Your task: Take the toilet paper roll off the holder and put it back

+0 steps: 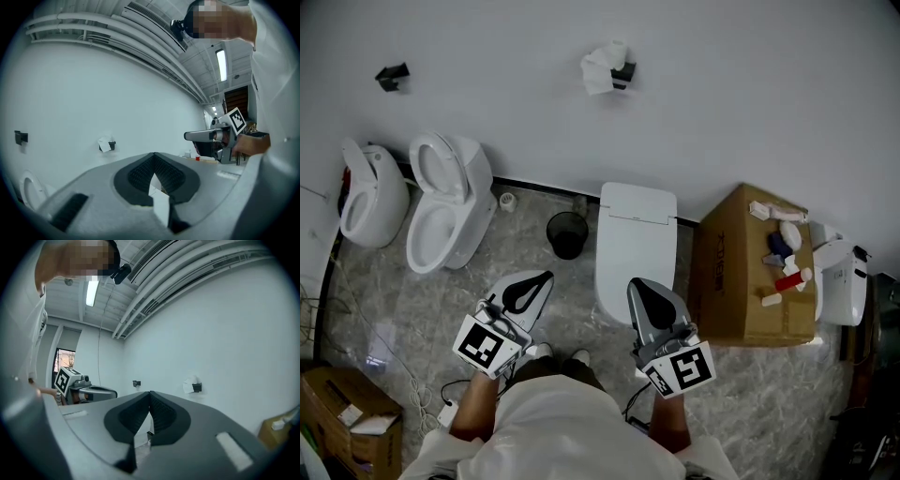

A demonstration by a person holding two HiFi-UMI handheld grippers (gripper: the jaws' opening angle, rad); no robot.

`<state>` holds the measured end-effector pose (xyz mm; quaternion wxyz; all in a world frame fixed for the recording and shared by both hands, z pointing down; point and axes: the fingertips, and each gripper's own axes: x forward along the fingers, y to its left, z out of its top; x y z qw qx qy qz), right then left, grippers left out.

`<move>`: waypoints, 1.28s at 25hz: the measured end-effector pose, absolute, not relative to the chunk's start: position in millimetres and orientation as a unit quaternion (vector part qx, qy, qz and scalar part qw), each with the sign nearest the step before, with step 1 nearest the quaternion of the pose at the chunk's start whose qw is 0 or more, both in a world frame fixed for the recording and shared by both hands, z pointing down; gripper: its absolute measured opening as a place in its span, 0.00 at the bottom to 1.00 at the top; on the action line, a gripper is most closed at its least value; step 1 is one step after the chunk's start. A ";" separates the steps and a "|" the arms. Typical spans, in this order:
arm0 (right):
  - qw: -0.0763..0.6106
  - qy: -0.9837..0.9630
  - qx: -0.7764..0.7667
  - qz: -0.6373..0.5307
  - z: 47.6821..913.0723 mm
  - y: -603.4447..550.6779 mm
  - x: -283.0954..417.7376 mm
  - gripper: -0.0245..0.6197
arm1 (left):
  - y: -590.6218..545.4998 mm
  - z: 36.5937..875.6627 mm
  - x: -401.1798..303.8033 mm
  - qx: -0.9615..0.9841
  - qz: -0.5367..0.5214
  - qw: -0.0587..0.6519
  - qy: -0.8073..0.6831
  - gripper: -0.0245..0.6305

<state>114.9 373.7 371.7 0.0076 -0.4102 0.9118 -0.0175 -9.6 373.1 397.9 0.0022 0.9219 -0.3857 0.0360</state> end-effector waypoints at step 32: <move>0.017 0.906 -0.423 -0.024 367.1 351.7 108.6 0.05 | 354.0 388.5 -32.4 0.913 0.029 -0.004 -0.407 0.04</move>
